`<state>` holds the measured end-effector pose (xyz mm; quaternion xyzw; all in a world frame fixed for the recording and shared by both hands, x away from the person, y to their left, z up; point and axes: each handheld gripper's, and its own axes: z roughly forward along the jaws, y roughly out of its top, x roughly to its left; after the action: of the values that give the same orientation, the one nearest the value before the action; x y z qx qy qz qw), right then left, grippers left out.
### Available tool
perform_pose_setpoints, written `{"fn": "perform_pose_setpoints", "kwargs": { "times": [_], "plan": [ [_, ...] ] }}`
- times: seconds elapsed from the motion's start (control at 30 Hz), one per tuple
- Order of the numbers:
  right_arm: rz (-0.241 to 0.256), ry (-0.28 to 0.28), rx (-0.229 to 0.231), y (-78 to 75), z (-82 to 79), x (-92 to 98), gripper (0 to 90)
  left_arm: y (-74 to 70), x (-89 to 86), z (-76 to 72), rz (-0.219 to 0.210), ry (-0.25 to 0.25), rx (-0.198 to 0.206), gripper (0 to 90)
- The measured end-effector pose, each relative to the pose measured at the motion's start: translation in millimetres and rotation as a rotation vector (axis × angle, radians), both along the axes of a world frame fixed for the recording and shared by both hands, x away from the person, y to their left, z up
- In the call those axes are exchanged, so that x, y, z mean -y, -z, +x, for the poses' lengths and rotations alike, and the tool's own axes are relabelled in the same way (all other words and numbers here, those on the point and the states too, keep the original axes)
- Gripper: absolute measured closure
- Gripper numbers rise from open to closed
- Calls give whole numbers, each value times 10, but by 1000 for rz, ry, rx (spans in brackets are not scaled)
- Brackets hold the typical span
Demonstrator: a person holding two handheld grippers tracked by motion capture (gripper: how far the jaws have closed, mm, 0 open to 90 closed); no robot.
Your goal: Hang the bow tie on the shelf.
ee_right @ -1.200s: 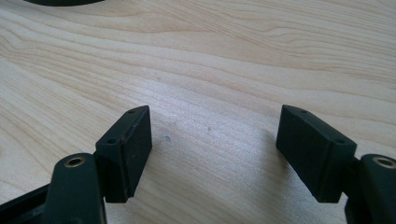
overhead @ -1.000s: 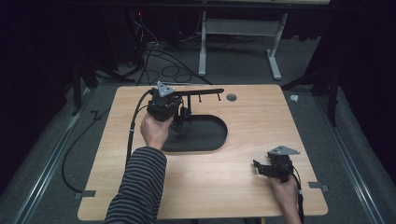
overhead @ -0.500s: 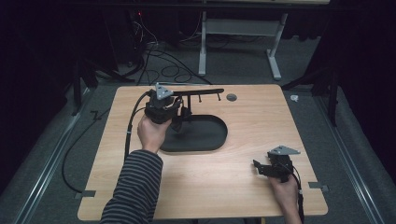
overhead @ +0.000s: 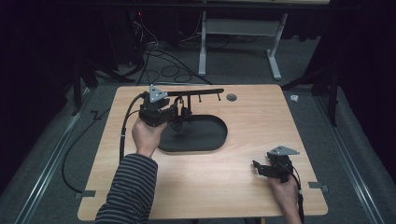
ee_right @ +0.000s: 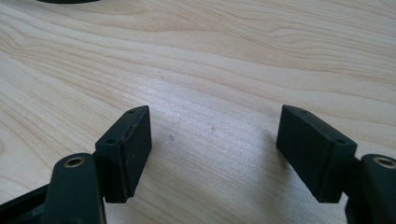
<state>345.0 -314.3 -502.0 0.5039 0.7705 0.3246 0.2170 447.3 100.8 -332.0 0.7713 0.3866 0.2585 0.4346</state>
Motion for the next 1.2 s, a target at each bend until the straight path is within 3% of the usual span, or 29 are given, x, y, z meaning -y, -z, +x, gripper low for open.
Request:
{"fn": "perform_pose_setpoints", "kwargs": {
  "times": [0.8,1.2],
  "plan": [
    [1,-3,0,0,-1,-6,278,-42,-98,-154,-34,5,17,617],
    [0,-2,0,0,-1,-8,279,13,-207,-279,-46,5,7,614]
  ]
}}
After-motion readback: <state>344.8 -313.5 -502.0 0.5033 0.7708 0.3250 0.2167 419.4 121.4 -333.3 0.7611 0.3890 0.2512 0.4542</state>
